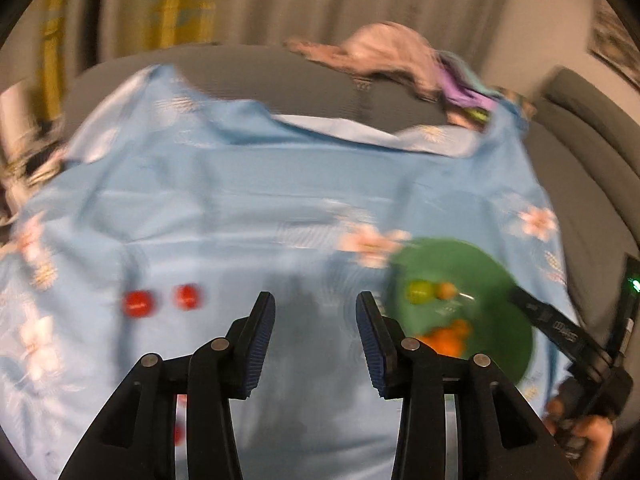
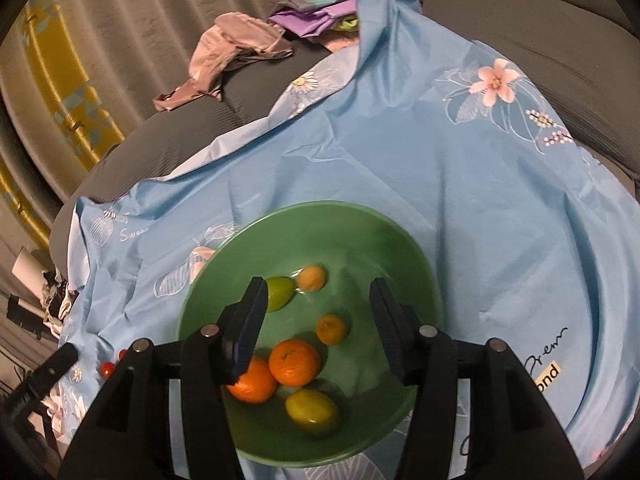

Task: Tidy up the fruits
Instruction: 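Move left tool to a red cherry tomato while right tool approaches another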

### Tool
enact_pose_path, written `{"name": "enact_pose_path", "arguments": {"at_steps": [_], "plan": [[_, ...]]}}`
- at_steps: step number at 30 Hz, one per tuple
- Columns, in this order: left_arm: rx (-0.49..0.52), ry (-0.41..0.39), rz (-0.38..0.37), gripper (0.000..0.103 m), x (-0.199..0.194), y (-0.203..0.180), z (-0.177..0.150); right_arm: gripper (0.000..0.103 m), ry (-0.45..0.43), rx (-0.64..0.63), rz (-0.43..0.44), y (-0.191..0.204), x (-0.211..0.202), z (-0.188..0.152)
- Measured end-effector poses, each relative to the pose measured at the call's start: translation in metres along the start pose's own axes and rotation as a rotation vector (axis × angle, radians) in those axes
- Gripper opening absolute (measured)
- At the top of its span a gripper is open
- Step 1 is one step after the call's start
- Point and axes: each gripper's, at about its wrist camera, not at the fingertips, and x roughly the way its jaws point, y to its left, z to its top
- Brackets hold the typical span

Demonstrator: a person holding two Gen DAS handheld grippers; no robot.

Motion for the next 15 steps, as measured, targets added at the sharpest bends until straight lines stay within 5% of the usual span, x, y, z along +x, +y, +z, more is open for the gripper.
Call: {"name": "enact_pose_path", "arguments": {"at_steps": [3,8,15], "plan": [[-0.159,-0.02,0.083,0.041,-0.008,0.044,-0.003,0.055,0.002,-0.035,0.009,0.012,0.001,-0.001],[-0.272,-0.014,0.195,0.041,0.0,0.091,-0.003,0.055,0.005,-0.109,0.029,0.037,0.003,-0.007],[-0.368,-0.044,0.198,0.041,0.0,0.132,-0.009,0.055,0.058,-0.23,0.179,0.088,0.008,-0.025]]}}
